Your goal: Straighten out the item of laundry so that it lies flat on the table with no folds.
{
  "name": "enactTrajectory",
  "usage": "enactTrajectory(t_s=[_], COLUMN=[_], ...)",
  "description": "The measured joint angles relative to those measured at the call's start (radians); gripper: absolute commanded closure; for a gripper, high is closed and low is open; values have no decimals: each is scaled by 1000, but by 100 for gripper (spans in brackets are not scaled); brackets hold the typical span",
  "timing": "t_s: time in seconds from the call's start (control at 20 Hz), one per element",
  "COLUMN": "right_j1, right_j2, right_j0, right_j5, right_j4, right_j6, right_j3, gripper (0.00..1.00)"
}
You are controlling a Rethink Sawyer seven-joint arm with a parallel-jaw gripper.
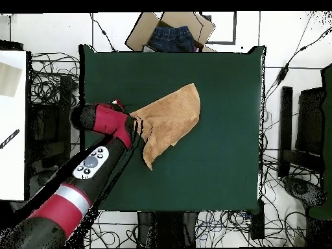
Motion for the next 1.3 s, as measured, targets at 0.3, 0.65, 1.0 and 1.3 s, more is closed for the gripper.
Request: enactTrajectory(t_s=[0.3,0.65,1.0,1.3], right_j1=[-77,-117,-116,-104], right_j2=[134,264,296,296], right_j0=[-77,-95,-78,-41], right_j5=[-42,-165,-175,-175], right_j4=[19,46,46,46], right_j6=[0,0,0,0], right_j3=[24,3,-46,-112], gripper=[0,0,0,0])
